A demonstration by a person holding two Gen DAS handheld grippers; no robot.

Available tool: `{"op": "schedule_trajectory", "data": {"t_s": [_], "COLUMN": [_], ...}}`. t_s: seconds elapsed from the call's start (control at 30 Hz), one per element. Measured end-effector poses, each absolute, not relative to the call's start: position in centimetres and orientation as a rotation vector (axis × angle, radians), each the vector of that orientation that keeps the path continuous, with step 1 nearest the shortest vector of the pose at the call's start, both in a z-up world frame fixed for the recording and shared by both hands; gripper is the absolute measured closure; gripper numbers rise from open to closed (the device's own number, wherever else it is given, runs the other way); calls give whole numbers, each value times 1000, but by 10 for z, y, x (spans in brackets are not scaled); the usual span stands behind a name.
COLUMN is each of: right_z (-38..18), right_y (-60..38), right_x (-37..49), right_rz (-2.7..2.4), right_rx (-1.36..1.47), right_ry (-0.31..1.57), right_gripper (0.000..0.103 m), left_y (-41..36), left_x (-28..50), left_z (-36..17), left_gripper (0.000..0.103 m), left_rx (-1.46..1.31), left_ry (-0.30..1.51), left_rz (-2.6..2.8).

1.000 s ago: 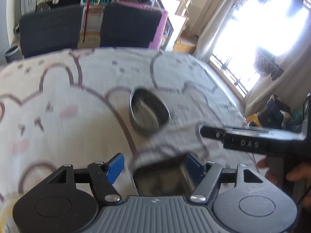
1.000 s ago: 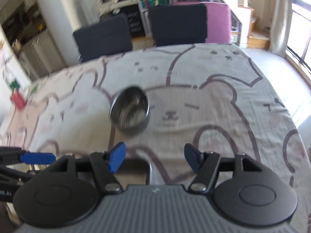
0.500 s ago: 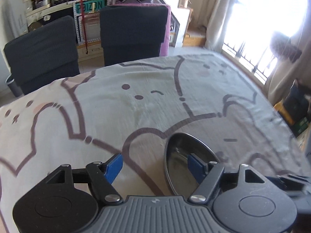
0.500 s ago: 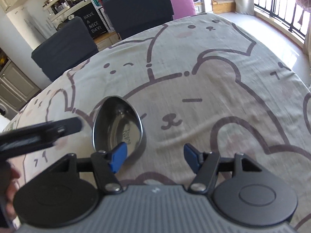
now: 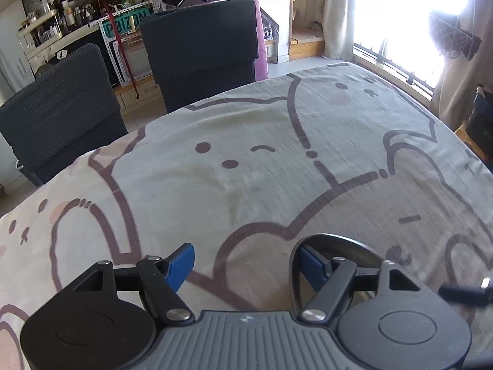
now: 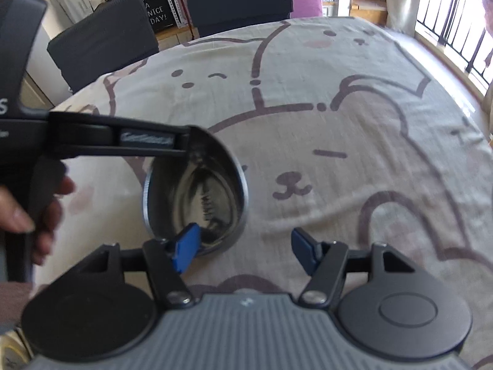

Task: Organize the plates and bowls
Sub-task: 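Close both grippers on the rim of the oval steel bowl, then lift the oval bowl with both grippers and carry it over the steel tray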

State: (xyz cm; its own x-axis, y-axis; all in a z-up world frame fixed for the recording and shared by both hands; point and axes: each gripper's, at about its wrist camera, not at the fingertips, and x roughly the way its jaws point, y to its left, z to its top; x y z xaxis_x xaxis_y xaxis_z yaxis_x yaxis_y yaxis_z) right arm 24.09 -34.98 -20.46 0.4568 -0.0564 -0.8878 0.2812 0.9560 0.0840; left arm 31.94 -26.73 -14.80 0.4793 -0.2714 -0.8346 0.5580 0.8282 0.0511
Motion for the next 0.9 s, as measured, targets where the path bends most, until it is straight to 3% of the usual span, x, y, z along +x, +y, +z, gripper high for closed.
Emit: {"op": "schedule_trajectory", "data": {"t_s": [0.07, 0.13, 0.23, 0.3, 0.37, 0.43, 0.47, 0.9], "right_z": [-203, -202, -200, -200, -198, -197, -195, -136], "right_y": [-355, -360, -364, -364, -362, -359, -357, -352], "right_x": [240, 242, 242, 244, 245, 247, 247, 202], "right_rz": [-213, -205, -190, -177, -153, -135, -138, -54], "right_rx": [208, 218, 221, 232, 239, 248, 244, 257], "right_ry": [1072, 1066, 1048, 1036, 1029, 1030, 1031, 909], "right_gripper": [34, 42, 57, 69, 81, 96, 98, 99], "left_y": [-260, -252, -241, -238, -235, -232, -229, -196], "left_x": [317, 313, 305, 300, 294, 289, 288, 232], "left_z": [-148, -148, -146, -145, -145, -144, -143, -71], "left_gripper": [30, 39, 60, 81, 92, 92, 92, 95], "left_rx": [335, 316, 256, 231, 198, 176, 160, -2], "left_ry": [949, 960, 994, 1014, 1036, 1043, 1045, 951], "left_rz": [-523, -544, -584, -617, -638, -631, -627, -589]}}
